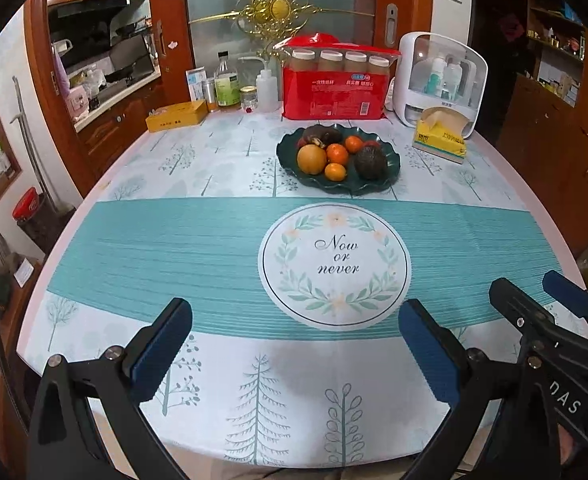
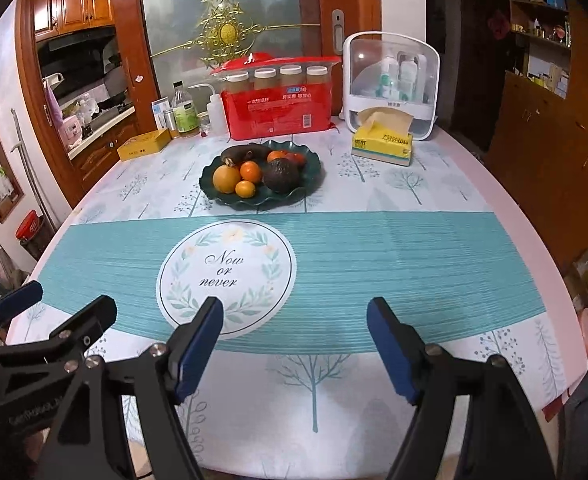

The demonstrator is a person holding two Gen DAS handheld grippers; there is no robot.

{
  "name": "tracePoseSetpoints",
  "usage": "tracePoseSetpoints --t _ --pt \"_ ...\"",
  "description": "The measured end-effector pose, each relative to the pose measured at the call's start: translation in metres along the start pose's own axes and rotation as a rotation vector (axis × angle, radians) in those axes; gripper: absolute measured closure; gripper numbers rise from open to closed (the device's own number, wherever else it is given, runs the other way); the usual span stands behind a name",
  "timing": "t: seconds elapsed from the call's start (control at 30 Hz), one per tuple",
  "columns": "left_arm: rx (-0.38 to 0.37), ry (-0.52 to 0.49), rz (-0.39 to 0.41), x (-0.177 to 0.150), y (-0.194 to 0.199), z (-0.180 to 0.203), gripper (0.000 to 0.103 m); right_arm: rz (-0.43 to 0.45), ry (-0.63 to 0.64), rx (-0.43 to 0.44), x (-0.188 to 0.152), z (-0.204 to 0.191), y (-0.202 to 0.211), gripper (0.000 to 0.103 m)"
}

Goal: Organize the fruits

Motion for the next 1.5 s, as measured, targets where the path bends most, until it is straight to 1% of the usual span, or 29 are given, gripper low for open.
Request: tracePoseSetpoints --t 0.43,0.9,1.5 --pt "0.023 -0.002 0.001 -0.0022 0.0039 -0.0031 0.001 0.008 0.015 -0.019 -0.0024 0.0006 0.0051 0.028" --pt "0.025 0.012 -0.009 -0.0036 0.0034 -0.0082 0.001 0.016 0.009 -0.010 -0.0021 -0.0013 0.0050 0.028" --pt "0.021 0.017 -0.028 -0.0070 -0.0030 -0.0064 0.001 -0.015 -0.007 0.001 -0.0094 -0.0029 -0.0037 0.028"
Point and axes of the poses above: each gripper's, at about its wrist camera, not at the fingertips, and y roughly against the way its jaws point, z to its right, x to its top, the point moved 8 cm from there along -y, roughly the way its jaws point, and after that the axes turned 15 degrees about z, right-handed, at the moved point
